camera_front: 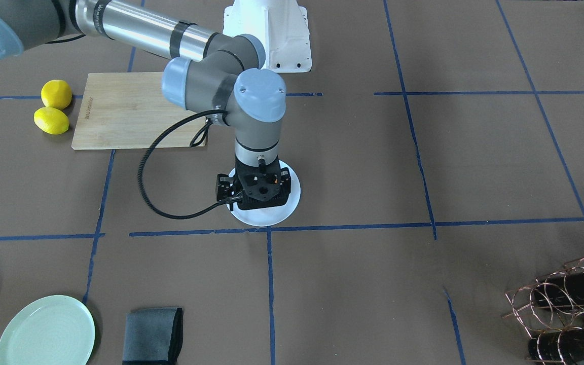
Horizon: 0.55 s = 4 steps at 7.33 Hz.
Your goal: Pick orange to plate
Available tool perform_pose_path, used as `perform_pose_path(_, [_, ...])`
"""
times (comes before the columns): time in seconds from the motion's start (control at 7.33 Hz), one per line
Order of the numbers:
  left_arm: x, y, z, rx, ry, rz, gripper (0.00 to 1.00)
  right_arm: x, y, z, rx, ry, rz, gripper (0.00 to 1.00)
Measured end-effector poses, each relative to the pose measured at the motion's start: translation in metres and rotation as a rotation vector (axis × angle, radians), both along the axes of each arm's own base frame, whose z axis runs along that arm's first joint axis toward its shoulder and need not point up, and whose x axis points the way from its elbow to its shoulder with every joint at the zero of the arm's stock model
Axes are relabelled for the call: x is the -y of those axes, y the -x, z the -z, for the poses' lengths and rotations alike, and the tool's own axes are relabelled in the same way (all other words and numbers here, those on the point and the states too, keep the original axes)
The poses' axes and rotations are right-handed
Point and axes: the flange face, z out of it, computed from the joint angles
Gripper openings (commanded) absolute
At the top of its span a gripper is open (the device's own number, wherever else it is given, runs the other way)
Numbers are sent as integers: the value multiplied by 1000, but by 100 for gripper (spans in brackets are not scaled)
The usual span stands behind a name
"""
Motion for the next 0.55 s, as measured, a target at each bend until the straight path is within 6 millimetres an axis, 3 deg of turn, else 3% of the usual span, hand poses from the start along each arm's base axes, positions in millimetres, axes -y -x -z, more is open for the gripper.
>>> perform_pose_path(0.27, [-3,0,-5,-3,11,0,100,44,-139,-46,54,-36,115,100])
perform_pose_path(0.55, [-5,-1,-9,-3,18,-2,100,60,-285,-107,29,-102,221,100])
